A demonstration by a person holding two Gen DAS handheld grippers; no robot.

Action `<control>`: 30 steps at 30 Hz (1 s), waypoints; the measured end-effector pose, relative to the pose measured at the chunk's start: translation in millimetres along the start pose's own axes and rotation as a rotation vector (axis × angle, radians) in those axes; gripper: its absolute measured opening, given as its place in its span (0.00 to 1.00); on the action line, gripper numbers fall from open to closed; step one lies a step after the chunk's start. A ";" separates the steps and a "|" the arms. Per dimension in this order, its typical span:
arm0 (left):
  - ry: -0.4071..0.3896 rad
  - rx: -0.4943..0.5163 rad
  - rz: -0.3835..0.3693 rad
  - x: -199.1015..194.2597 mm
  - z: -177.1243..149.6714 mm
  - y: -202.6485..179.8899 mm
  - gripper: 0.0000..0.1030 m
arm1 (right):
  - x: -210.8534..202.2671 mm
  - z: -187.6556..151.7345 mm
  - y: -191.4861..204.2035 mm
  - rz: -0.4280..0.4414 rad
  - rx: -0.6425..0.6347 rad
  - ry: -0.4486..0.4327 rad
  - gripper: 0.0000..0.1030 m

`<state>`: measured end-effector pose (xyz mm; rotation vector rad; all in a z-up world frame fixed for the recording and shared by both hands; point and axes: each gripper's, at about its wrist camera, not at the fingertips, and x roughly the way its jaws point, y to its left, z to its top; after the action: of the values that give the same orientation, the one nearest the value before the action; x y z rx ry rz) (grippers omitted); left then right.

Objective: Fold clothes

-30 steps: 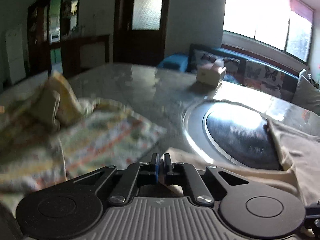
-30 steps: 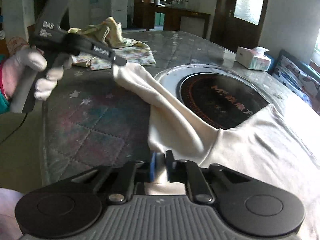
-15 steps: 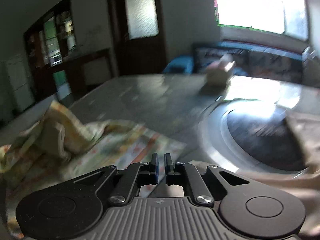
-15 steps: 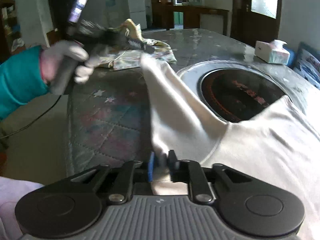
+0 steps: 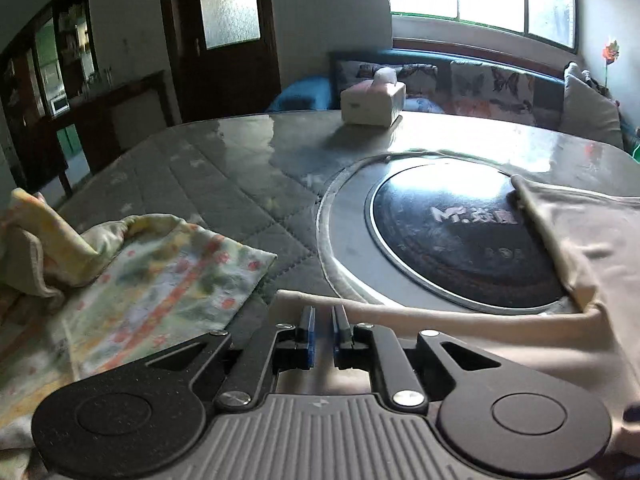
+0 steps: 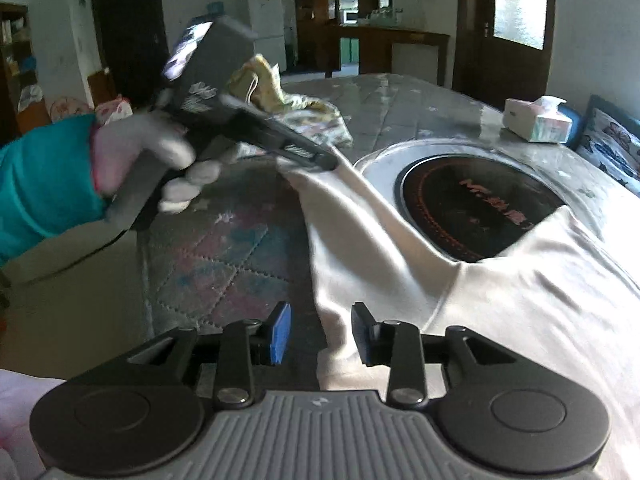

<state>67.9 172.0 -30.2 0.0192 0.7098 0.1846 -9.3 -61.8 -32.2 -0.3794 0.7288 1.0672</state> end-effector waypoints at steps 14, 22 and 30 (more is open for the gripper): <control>-0.041 0.133 0.070 26.3 18.5 -10.7 0.13 | 7.1 0.9 12.4 0.071 -0.026 -0.002 0.40; -0.091 0.055 -0.090 -16.2 22.8 -37.5 0.14 | -31.9 -0.4 -8.4 -0.043 0.037 -0.046 0.50; -0.071 0.051 -0.461 -33.8 25.1 -108.4 0.14 | -69.0 -34.5 -56.4 -0.241 0.225 -0.061 0.54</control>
<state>76.7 60.5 2.1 -0.0890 0.6309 -0.2746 9.2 -153.3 -11.6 -0.2331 0.7206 0.7573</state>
